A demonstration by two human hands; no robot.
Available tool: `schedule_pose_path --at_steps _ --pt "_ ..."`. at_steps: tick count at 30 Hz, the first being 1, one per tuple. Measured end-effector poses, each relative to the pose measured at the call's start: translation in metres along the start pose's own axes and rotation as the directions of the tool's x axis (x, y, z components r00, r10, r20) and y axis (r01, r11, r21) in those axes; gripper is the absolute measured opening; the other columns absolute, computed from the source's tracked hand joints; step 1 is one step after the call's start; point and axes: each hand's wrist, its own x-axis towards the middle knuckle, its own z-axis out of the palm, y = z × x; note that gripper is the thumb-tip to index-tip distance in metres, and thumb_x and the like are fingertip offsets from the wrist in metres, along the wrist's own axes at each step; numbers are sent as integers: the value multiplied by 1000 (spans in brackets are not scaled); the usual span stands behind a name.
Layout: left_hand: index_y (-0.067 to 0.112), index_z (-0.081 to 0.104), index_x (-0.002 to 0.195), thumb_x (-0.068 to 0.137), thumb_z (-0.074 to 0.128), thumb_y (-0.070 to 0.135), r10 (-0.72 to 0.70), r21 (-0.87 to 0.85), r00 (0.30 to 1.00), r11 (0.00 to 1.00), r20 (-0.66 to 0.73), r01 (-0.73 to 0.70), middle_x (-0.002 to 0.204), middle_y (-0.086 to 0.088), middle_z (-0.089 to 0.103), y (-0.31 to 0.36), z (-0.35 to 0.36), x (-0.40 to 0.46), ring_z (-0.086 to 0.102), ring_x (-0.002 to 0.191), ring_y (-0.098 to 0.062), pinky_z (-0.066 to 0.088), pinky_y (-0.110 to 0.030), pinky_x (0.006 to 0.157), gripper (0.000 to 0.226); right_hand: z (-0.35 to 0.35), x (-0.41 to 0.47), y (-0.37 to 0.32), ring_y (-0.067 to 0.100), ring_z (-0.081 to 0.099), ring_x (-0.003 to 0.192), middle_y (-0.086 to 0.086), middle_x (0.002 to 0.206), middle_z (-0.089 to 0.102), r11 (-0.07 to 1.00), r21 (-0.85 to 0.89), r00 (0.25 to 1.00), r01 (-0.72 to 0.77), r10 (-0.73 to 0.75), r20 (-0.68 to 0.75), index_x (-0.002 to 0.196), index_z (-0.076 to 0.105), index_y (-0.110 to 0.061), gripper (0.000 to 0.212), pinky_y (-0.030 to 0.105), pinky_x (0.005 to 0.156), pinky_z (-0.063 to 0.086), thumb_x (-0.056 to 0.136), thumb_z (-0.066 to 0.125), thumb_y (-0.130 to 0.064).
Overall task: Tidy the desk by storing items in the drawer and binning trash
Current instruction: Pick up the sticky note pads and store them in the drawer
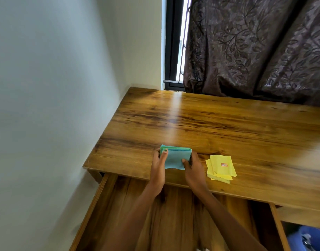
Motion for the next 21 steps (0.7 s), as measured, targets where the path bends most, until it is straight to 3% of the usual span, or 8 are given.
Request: schedule_pose_path --at_steps 2,4,7,12,15,18,21 --pt "8 50 120 89 56 21 33 38 999 999 -17 -32 102 -4 61 0 -13 -9 60 92 -16 50 -17 68 34 0 -7 -2 12 55 101 3 115 58 1000 11 1000 4 -4 -12 127 46 -14 35 20 73 50 93 52 -14" --pt "10 51 119 92 55 7 60 192 997 980 -45 -51 102 -2 62 0 -32 -19 62 92 -16 52 -16 65 27 2 -18 -6 9 55 98 -1 111 57 1000 15 1000 4 -4 6 126 48 -15 35 12 66 48 92 55 -17" --pt "14 55 119 90 58 9 43 357 997 934 -71 -15 109 -4 65 -5 -65 -33 65 95 -17 57 -28 73 29 10 -38 -8 11 58 97 -4 109 57 999 36 997 5 -8 72 125 50 -14 36 15 67 50 90 58 -18" --pt "14 57 118 89 60 7 -98 516 994 849 -51 110 108 -1 66 -16 -120 -61 64 99 -16 55 -24 79 30 43 -81 5 6 58 86 -2 105 59 998 3 967 -61 58 249 119 53 -12 32 9 57 46 89 60 -17" --pt "10 58 121 90 57 5 -276 643 954 712 -113 282 113 -3 63 -29 -147 -78 61 99 -14 51 -25 82 31 68 -103 22 7 59 82 1 105 61 985 -104 897 -135 166 410 107 55 -17 20 15 60 51 88 61 -19" --pt "8 57 123 92 53 6 -397 697 901 596 -177 399 121 -7 62 -44 -166 -96 60 105 -19 50 -28 83 32 93 -121 31 16 61 81 10 103 64 959 -106 813 -264 280 510 98 56 -11 11 35 70 58 88 60 -9" --pt "10 55 126 92 51 10 -444 737 863 495 -241 460 121 -8 61 -55 -178 -114 59 101 -18 50 -29 80 34 110 -136 35 24 63 88 5 91 63 912 -110 701 -395 376 606 108 57 -2 21 41 75 57 88 56 0"
